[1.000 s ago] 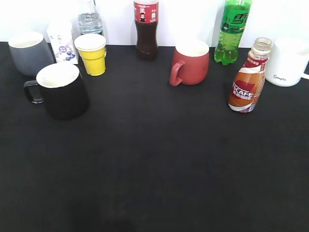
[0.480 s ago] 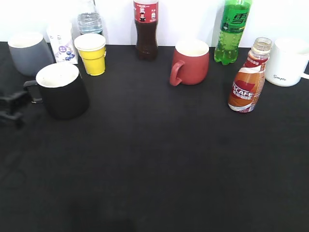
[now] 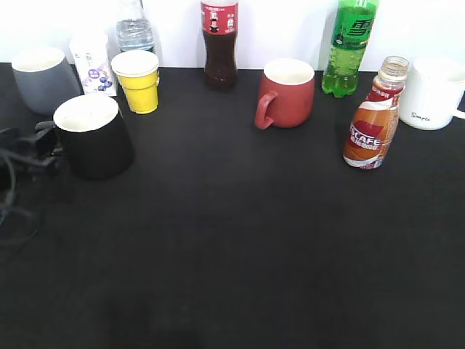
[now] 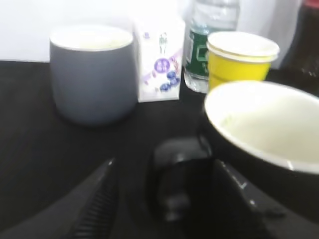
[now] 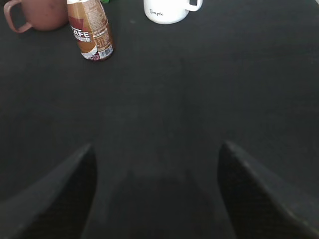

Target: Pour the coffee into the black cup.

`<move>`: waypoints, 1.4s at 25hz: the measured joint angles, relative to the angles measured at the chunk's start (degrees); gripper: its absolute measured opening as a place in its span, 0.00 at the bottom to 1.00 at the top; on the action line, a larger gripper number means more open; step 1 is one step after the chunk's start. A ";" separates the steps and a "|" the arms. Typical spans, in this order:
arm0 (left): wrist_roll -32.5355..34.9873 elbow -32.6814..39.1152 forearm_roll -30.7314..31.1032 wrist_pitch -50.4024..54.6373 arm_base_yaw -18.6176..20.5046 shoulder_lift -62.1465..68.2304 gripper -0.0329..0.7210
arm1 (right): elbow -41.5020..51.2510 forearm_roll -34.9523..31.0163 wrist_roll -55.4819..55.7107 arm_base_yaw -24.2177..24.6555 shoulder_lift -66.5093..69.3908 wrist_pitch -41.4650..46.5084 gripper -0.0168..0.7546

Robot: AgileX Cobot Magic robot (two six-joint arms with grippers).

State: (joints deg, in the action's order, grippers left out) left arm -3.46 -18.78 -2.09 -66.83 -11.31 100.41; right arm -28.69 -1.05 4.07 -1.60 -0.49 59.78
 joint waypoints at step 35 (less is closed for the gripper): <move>-9.02 -19.52 37.19 0.74 -0.04 5.90 0.13 | 0.00 0.00 0.00 0.00 0.00 0.00 0.78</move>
State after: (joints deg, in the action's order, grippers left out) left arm -12.48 -38.30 35.10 -66.09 -11.35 106.31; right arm -28.69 -1.05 4.07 -1.60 -0.49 59.78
